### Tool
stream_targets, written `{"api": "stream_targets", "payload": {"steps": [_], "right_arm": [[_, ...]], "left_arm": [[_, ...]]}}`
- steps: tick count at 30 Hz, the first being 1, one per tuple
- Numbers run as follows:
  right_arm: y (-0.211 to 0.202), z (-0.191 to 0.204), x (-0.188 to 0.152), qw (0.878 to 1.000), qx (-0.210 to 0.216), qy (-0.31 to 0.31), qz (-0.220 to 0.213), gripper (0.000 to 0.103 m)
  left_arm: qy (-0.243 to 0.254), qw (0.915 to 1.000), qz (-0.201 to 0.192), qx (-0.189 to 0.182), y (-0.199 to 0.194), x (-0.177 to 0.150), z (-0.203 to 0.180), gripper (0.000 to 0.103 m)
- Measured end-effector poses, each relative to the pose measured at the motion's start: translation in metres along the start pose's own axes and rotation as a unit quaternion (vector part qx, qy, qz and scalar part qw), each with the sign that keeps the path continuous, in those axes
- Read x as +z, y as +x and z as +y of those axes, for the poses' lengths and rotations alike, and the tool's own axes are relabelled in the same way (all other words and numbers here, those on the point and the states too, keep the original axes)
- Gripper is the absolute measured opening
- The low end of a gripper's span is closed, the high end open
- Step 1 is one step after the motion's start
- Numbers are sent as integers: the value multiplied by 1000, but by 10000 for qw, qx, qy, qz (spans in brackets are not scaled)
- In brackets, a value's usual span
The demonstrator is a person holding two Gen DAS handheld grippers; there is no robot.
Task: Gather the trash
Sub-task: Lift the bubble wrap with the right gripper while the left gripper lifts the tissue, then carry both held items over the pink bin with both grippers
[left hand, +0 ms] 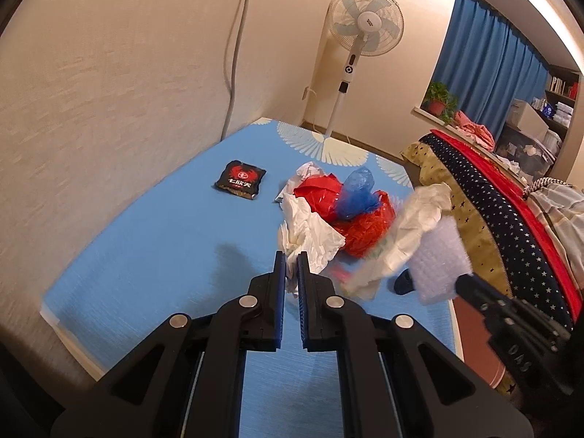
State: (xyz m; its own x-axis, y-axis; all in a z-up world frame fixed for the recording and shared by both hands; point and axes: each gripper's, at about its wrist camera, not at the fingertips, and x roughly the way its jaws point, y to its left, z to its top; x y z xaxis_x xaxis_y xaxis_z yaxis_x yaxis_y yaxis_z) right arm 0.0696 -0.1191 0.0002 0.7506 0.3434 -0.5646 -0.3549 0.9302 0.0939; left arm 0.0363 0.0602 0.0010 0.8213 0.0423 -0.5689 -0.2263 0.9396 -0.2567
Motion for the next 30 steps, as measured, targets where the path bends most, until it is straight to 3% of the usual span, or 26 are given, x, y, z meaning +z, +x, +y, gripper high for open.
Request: {"api": "stream_targets", "payload": {"steps": [4,13,30], "right_arm": [[-14,6,6,9994,-9,-322,-103,8],[-37,2,12,9988,-100,-385,-276,8],[-82,-41,15,9952,-860,-322,-339,9]], "left_arm": [[6,10000,-54,-39,-8,-1,0,7],[61,9998,-159,-133,-22,0,-2,7],[659,9965,-243,-460,-31,-8,-38,7]]}}
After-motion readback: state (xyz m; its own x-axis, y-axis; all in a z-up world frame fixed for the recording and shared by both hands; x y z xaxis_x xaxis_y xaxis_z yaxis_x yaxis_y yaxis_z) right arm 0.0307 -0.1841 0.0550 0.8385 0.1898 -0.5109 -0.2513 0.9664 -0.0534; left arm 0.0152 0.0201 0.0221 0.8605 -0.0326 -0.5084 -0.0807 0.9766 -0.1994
